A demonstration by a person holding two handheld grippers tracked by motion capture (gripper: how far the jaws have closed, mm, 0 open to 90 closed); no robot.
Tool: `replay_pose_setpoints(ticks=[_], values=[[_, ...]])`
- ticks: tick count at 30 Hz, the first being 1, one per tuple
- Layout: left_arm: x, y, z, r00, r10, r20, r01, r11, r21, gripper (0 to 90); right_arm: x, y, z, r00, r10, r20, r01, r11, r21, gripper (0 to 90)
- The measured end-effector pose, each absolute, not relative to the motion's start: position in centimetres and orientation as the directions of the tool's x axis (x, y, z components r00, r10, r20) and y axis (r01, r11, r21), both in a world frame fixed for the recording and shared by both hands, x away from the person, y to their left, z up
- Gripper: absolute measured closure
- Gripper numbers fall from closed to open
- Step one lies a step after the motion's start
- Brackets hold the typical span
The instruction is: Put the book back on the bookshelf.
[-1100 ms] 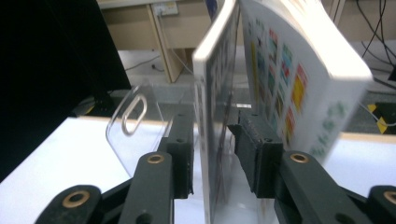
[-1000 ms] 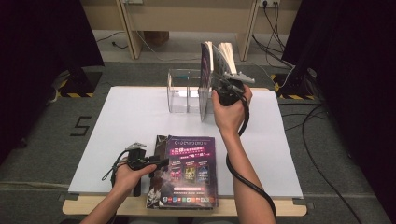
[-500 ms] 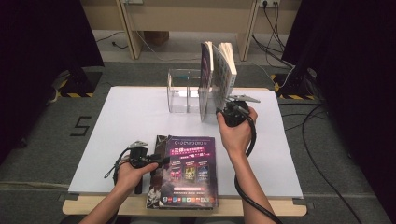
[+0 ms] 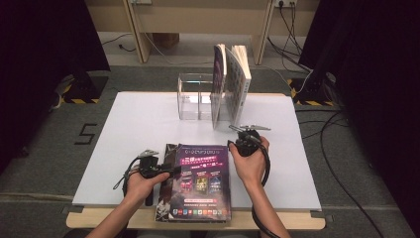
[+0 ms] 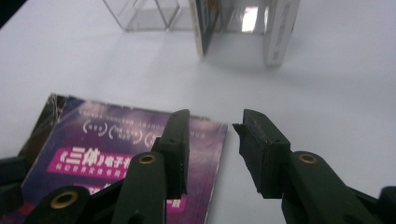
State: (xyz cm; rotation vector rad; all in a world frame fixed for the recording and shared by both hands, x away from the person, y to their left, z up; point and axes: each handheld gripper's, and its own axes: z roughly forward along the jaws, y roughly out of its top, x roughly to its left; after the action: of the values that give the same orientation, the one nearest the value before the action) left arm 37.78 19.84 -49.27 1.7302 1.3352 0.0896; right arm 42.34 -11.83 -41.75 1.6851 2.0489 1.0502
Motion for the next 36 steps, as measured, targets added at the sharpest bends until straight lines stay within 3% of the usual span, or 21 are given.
replay_pose_setpoints(ticks=[11, 26, 36], values=[[37.8, 19.1, -49.2, 0.390, 0.794, -0.466, 0.747, 0.022, 0.664, 43.2, 42.0, -11.2, -45.5, -0.281, 0.922, 0.264, 0.798, 0.072, 0.598, 60.2], [38.2, 18.7, -48.9, 0.353, 0.792, -0.497, 0.775, 0.050, 0.630, 43.4, 42.0, -10.5, -47.6, -0.269, 0.910, 0.316, 0.828, 0.051, 0.559, 55.8], [37.6, 18.9, -47.8, 0.311, 0.764, -0.565, 0.760, 0.157, 0.631, 52.9, 41.9, -10.2, -47.6, -0.252, 0.920, 0.300, 0.826, 0.043, 0.562, 54.6]])
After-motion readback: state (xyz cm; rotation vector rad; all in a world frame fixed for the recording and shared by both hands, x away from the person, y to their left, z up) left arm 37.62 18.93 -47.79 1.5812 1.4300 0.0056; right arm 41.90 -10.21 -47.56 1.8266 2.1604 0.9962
